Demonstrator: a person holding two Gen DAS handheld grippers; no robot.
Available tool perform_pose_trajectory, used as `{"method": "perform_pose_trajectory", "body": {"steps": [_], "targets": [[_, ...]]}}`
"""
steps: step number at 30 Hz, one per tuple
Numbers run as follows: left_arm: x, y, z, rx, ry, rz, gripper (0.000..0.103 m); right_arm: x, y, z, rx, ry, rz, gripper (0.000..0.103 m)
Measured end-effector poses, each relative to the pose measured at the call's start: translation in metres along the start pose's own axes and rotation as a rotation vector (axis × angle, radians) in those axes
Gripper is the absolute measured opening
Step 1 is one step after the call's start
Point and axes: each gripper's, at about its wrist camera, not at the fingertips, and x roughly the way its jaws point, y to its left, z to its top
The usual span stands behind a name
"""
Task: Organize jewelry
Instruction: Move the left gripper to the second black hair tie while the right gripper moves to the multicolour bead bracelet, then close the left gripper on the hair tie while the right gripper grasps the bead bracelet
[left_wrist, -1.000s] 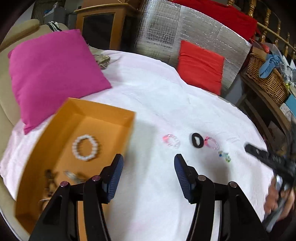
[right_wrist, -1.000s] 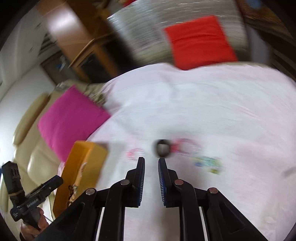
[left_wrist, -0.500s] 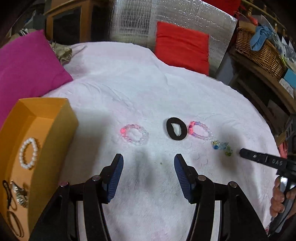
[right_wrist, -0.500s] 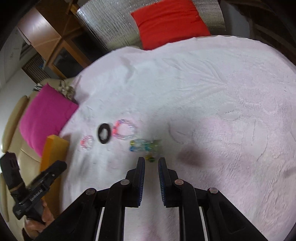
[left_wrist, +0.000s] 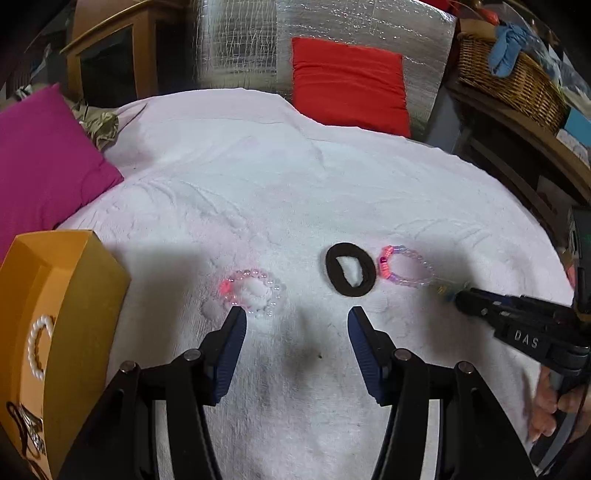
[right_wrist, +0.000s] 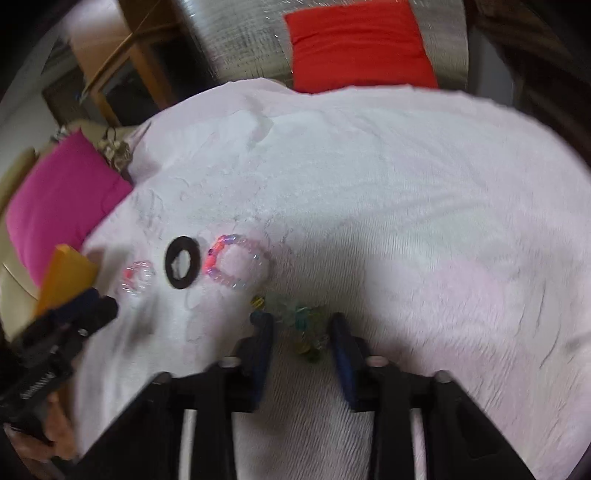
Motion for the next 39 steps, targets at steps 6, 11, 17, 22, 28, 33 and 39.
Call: {"method": "perform_pose_trajectory", "body": {"steps": [6,11,17,22,28,33,39], "targets": [[0.01,0.01,0.002,-0.021,0.013,0.013,0.058,-0.011,-0.009,-0.002,0.015,0.037,0.021,0.011],[0.015,0.008,0.007,-0.049,-0.002,-0.027,0.058,-0.033,-0.028,-0.01,0.082,0.05,0.071,0.011],[0.031,-0.001,0.019,-0.066,-0.011,-0.08,0.058,-0.045,-0.045,-0.02,0.158,0.089,0.119,0.011],[0.052,-0.01,0.029,-0.062,0.022,-0.083,0.058,-0.039,-0.048,-0.022,0.176,0.123,0.13,0.011],[0.067,-0.025,0.035,-0.019,0.053,-0.104,0.05,-0.032,-0.048,-0.024,0.187,0.15,0.134,0.011],[0.069,-0.033,0.035,0.02,0.066,-0.135,0.011,-0.033,-0.047,-0.024,0.183,0.145,0.14,0.011],[0.046,-0.04,0.03,0.081,0.045,-0.149,0.01,-0.042,-0.048,-0.024,0.193,0.124,0.196,0.011]]}}
